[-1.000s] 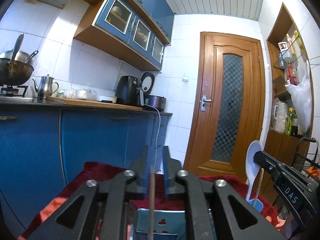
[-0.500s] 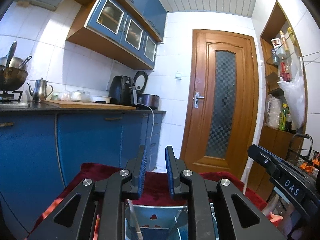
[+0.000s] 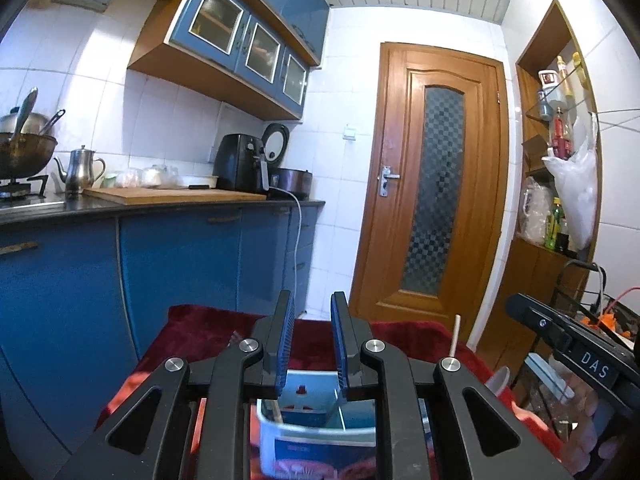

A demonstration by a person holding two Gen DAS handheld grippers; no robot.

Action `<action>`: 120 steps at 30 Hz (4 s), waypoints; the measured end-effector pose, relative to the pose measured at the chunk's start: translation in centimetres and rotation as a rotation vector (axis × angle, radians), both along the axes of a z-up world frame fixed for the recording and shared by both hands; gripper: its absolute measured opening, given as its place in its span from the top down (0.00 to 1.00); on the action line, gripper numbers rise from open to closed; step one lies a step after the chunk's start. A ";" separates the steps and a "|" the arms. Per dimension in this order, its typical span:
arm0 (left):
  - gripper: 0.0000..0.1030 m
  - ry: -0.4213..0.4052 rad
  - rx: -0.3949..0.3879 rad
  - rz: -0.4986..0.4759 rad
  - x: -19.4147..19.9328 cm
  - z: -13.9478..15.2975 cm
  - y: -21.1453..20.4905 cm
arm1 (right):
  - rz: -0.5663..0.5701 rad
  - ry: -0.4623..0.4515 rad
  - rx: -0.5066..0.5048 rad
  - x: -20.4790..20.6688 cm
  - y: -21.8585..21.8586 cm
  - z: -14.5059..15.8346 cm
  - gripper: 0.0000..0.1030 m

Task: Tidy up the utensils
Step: 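Open both tools and move them back over the remaining utensils, then grasp the silver knife with the right tool while the left tool grasps a white stick, then lift the knife and white stick and carry both toward the caddy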

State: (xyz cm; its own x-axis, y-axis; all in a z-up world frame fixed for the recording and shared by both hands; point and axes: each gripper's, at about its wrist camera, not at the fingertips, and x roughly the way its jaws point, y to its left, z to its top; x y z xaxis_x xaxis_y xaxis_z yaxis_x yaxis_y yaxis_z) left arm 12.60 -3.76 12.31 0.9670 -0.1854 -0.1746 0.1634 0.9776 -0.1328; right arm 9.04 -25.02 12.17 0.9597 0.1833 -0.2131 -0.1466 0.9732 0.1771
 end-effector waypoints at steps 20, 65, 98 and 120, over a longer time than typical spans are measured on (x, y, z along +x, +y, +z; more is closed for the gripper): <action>0.82 0.189 -0.004 -0.052 -6.4 -0.8 1.3 | 0.042 0.167 0.004 -7.0 1.0 -1.7 0.74; 0.82 0.683 0.100 -0.147 -4.3 -11.6 -1.1 | 0.000 0.456 0.033 -8.7 -1.6 -10.6 0.65; 0.94 0.859 0.084 -0.237 -1.0 -13.7 -1.1 | 0.013 0.485 0.009 -8.5 -1.4 -10.9 0.62; 0.96 0.539 -0.079 -0.163 -5.4 -8.7 5.4 | 0.147 0.721 -0.254 -4.6 3.6 -12.7 0.59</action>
